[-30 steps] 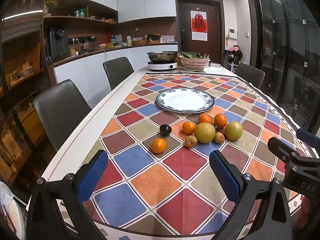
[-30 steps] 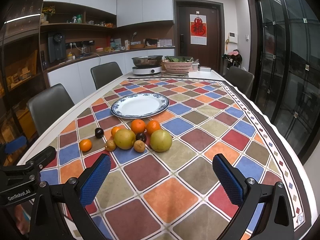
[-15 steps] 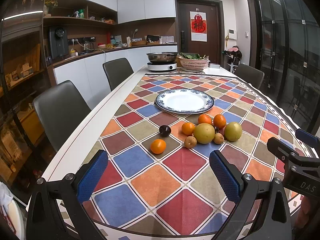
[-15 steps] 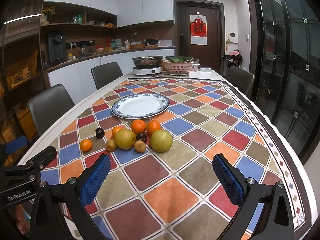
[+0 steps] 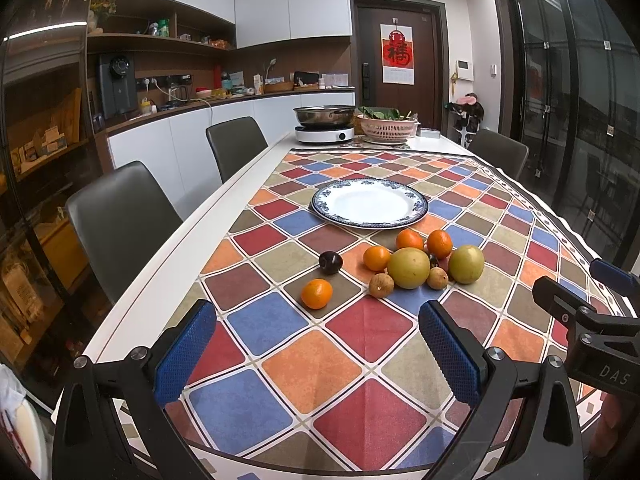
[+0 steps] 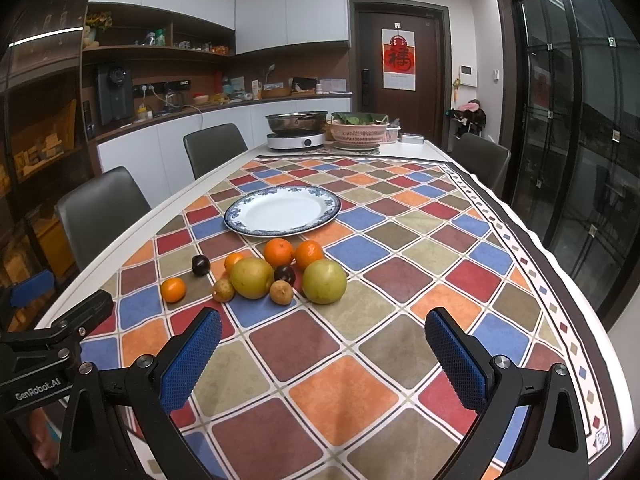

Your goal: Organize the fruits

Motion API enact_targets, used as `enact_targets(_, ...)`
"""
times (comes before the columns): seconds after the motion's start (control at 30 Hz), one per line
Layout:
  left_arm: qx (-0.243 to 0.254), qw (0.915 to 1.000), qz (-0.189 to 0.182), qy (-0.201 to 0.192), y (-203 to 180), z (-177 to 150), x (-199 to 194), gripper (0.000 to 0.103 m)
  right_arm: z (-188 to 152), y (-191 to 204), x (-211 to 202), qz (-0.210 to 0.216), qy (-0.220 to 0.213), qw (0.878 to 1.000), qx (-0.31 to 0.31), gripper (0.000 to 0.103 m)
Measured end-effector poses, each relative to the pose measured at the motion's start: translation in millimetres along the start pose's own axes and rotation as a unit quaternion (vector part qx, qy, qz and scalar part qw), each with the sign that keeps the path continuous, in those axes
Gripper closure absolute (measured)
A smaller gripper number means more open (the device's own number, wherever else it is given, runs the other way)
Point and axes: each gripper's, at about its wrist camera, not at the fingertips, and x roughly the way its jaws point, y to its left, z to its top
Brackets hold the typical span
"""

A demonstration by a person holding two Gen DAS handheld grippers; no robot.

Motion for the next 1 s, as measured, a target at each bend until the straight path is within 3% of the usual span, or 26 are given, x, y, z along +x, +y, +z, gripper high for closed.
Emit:
enact_targets(0.77, -0.001, 1.0000, -0.002, -0.009, 4, 0, 6, 0.000, -3, 7, 16, 0.016, 0.017, 1.000, -0.015, 0.001)
enact_targets(1.0, 0.004, 1.0000, 0.001, 0.001, 8, 0, 22, 0.008, -1, 14, 32, 0.023, 0.024, 0.999, -0.035, 0.001)
